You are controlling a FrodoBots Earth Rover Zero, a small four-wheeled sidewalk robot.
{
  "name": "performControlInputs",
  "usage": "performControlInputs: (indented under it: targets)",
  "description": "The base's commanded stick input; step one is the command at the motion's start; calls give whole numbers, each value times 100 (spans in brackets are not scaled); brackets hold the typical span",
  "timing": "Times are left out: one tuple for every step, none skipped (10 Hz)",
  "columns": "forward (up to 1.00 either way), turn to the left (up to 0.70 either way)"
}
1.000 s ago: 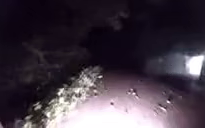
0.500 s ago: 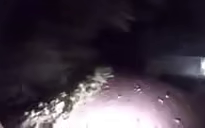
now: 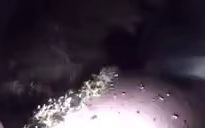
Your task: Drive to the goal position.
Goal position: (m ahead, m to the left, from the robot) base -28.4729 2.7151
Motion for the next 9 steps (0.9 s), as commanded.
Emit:
performControlInputs:
  targets:
    - [-100, 0]
    - [-100, 0]
    - [-100, 0]
    - [-100, 0]
    - [-100, 0]
    - [-100, 0]
    - [-100, 0]
    - [-100, 0]
    - [-85, 0]
